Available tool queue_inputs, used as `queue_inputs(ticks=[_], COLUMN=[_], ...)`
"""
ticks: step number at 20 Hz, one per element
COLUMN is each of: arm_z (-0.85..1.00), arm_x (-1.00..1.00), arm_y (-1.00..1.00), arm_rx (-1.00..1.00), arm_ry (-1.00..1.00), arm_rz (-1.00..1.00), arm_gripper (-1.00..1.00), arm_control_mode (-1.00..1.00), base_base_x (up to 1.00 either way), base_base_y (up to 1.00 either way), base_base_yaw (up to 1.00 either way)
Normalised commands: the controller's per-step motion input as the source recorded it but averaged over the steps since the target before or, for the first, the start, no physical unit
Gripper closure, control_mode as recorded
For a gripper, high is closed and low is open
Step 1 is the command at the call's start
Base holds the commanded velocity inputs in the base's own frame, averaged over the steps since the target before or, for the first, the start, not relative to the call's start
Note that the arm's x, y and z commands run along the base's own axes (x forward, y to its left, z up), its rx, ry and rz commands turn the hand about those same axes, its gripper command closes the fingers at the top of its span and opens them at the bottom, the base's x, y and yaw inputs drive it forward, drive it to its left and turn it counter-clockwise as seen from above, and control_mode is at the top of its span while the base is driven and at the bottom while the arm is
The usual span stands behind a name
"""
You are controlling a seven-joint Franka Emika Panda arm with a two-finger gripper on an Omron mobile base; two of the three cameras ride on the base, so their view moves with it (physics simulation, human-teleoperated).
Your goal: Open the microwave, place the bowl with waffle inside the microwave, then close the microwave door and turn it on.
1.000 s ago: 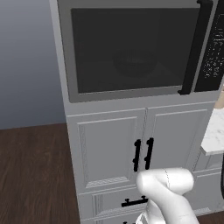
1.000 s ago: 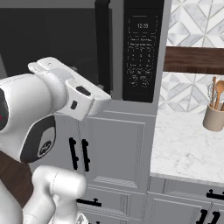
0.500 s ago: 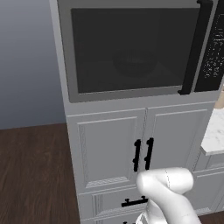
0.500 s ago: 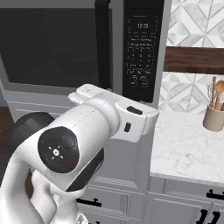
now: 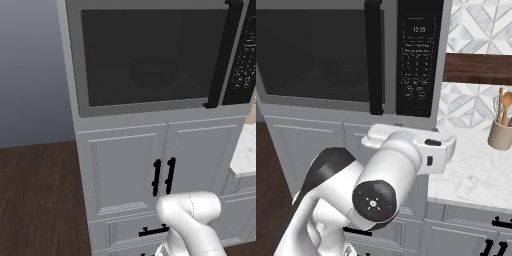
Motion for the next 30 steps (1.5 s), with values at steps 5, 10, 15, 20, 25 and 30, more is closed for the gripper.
queue_inputs(ticks=[5,10,15,20,25,30], arm_z=[-0.20,0.00,0.00,0.00,0.03,0.02], arm_x=[0.60,0.54,0.44,0.29,0.19,0.28], arm_y=[0.03,-0.06,-0.20,-0.27,-0.24,-0.03], arm_rx=[-0.03,0.00,0.00,0.00,0.01,0.05], arm_ry=[0.00,0.03,0.06,0.04,0.01,0.00], arm_rz=[0.02,0.00,0.02,0.04,0.02,0.07], arm_gripper=[-1.00,-1.00,-1.00,-1.00,-1.00,-1.00], arm_control_mode=[-1.00,-1.00,-1.00,-1.00,-1.00,-1.00], base_base_x=[0.00,0.00,0.00,0.00,0.00,0.00], base_base_y=[0.00,0.00,0.00,0.00,0.00,0.00], base_base_yaw=[0.00,0.00,0.00,0.00,0.00,0.00])
